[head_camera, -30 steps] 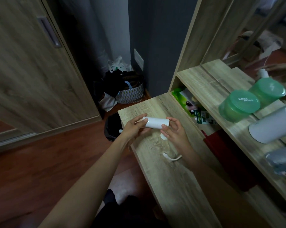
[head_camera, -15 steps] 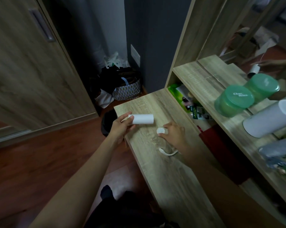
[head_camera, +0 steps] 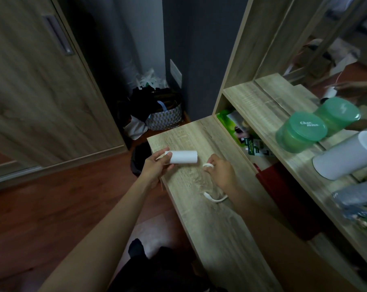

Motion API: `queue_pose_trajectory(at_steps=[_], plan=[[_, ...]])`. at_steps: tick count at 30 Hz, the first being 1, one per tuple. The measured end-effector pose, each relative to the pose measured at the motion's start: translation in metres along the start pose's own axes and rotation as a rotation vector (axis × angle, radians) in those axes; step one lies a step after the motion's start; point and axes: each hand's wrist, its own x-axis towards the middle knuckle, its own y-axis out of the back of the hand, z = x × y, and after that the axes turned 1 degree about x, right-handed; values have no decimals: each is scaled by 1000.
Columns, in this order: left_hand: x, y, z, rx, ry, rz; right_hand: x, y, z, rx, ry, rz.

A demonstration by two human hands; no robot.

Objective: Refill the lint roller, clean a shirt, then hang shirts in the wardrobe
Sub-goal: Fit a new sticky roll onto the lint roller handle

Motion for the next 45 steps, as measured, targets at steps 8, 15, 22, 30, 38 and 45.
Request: queue_pose_trajectory(at_steps=[8, 15, 22, 30, 38, 45], plan=[[-2, -3, -4, -22, 8, 11, -2, 9, -35, 744, -147, 116], [-5, -8, -6, -33, 19, -2, 0, 0, -42, 798, -227, 106], [-10, -12, -5, -17, 23, 22, -5, -3, -47, 913, -341, 89], [-17, -21, -10, 4, 8, 10, -10, -7, -51, 831, -345, 166], [-21, -28, -12, -29, 22, 57, -12, -8, -55, 922, -347, 141], [-20, -21, -10, 41, 90, -26, -16, -7, -41, 824, -226, 3]])
